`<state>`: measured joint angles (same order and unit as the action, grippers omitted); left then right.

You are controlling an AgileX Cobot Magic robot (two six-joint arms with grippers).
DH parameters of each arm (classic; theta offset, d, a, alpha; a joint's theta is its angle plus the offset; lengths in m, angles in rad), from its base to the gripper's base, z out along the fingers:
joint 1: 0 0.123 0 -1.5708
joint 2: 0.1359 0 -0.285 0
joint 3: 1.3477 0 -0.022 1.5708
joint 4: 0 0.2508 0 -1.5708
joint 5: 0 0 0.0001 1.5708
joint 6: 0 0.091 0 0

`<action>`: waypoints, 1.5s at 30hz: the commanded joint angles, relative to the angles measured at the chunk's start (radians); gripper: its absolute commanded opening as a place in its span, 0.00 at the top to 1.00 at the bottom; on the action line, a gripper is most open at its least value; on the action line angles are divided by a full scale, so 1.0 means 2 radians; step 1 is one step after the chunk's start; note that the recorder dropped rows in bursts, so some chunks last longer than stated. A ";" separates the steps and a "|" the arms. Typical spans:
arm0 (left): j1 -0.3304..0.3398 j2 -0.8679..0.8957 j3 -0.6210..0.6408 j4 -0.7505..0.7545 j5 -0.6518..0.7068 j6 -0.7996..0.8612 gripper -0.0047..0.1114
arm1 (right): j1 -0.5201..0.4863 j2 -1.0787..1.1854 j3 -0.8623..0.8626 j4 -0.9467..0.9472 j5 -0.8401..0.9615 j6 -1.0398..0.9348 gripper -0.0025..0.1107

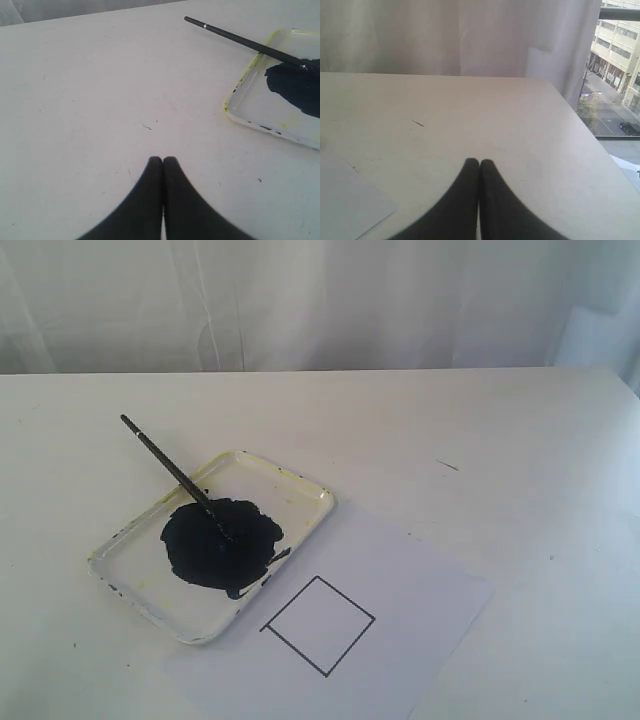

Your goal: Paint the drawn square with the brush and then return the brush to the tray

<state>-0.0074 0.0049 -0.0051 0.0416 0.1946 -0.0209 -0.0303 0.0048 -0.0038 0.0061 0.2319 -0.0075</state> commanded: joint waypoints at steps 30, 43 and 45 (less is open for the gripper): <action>-0.003 -0.002 0.003 -0.018 -0.067 -0.023 0.96 | 0.000 -0.002 0.002 -0.003 -0.084 0.004 0.98; -0.003 -0.002 -0.080 -0.021 -0.073 -0.199 0.96 | 0.000 -0.002 -0.037 0.002 -0.220 0.069 0.98; -0.003 -0.002 -0.135 -0.021 -0.009 -0.199 0.96 | 0.000 -0.002 -0.079 0.002 -0.191 0.075 0.98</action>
<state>-0.0074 0.0035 -0.1873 0.0000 0.0791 -0.4062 -0.0303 0.0048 -0.0966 0.0079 -0.1859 0.1260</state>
